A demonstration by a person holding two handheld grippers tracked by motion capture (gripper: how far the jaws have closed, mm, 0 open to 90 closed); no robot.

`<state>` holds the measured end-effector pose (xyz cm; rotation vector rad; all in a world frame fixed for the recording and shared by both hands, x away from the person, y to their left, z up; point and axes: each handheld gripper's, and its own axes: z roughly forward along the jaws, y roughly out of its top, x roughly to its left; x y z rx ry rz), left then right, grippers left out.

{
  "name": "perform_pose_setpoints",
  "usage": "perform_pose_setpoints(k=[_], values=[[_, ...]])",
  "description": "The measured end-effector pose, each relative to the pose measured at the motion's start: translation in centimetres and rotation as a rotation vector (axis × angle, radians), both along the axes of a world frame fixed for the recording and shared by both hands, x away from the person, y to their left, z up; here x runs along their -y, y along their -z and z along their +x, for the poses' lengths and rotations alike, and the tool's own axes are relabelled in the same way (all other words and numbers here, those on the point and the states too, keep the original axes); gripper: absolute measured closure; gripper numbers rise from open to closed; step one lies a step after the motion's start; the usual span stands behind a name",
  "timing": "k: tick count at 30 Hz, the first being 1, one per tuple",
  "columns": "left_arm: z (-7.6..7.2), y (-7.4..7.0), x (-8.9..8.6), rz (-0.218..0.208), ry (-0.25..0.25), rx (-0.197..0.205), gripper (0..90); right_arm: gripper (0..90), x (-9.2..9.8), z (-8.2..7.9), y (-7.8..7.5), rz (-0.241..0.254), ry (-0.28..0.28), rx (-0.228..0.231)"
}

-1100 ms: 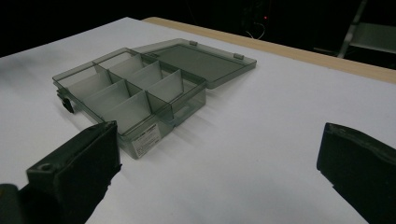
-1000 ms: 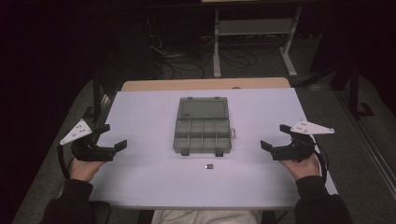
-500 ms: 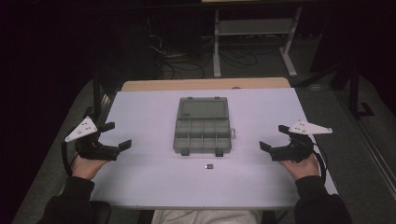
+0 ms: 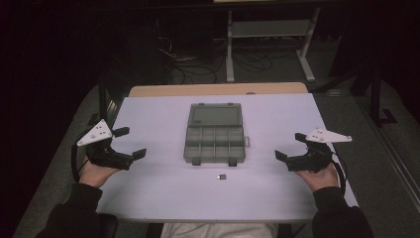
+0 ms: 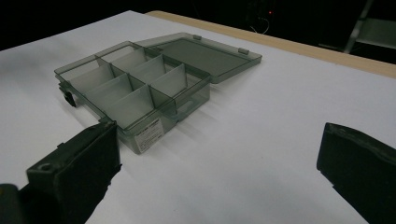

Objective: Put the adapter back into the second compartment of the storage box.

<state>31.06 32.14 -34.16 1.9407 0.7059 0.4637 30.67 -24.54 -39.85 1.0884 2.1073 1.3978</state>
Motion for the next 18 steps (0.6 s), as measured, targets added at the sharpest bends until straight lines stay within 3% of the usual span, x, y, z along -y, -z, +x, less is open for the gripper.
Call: perform_pose_setpoints(k=[18], values=[[0.5,-0.3,2.1,0.046,0.066,-0.021,0.0,0.0,-0.2,0.0,0.1,-0.008,-0.012,-0.007]])
